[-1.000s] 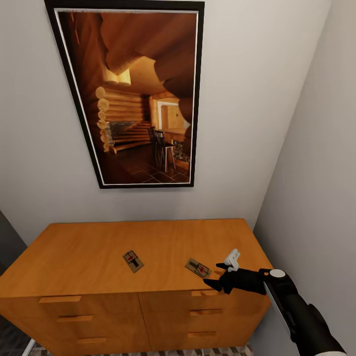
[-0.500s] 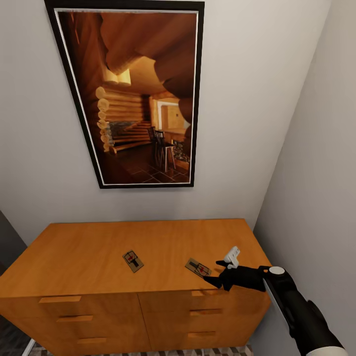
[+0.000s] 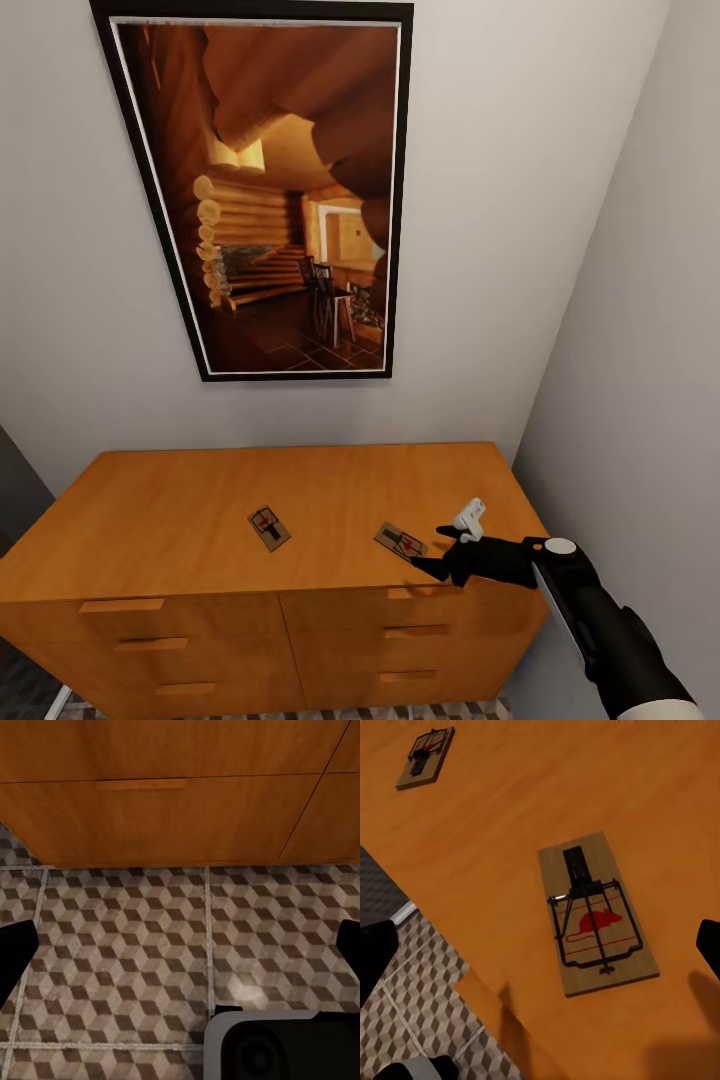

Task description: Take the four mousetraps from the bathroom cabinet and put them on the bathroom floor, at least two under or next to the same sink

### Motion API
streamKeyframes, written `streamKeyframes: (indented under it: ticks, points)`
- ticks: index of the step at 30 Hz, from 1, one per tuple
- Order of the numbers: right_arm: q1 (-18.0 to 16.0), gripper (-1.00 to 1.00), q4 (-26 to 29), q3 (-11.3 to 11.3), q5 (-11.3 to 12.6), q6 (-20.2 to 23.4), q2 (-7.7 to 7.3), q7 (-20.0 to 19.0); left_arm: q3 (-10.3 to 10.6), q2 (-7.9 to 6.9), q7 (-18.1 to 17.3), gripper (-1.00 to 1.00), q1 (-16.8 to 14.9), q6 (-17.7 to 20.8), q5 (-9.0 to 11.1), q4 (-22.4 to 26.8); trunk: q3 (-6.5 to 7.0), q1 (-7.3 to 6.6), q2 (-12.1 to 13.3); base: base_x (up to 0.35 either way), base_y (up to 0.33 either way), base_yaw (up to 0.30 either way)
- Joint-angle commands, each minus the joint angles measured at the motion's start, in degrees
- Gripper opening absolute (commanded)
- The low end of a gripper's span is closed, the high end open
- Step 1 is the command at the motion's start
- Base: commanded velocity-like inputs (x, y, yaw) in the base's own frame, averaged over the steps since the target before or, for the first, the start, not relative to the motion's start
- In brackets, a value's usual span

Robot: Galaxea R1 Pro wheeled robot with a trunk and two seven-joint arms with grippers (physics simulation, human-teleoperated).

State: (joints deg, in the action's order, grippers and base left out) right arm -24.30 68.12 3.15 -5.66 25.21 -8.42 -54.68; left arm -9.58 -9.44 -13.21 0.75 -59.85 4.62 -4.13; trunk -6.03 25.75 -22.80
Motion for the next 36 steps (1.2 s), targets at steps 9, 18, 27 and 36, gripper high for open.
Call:
streamKeyframes:
  ticks: [9,18,27,36]
  points:
    - [-0.05,1.0,-0.6,0.01,1.26,0.28,-0.02,-0.25,-0.18,-0.02,-0.59,1.0,-0.04,-0.15,0.48,-0.09,-0.11,0.04,-0.12,0.0,0.0,0.0]
    - [-0.25,1.0,-1.02,0.01,1.97,0.32,-0.02,-0.25,-0.18,-0.01,-0.59,1.0,-0.04,-0.15,0.48,-0.09,-0.11,0.04,-0.12,0.0,0.0,0.0]
    - [-0.51,1.0,-1.33,0.01,2.02,0.36,-0.05,-0.19,-0.18,-0.02,-0.59,1.0,-0.04,-0.15,0.48,-0.09,-0.11,0.04,-0.12,0.0,0.0,0.0]
    - [-0.65,1.0,-2.25,0.0,1.91,0.26,-0.46,0.05,-0.18,0.01,-0.59,1.0,-0.04,-0.15,0.48,-0.09,-0.11,0.04,-0.12,0.0,0.0,0.0]
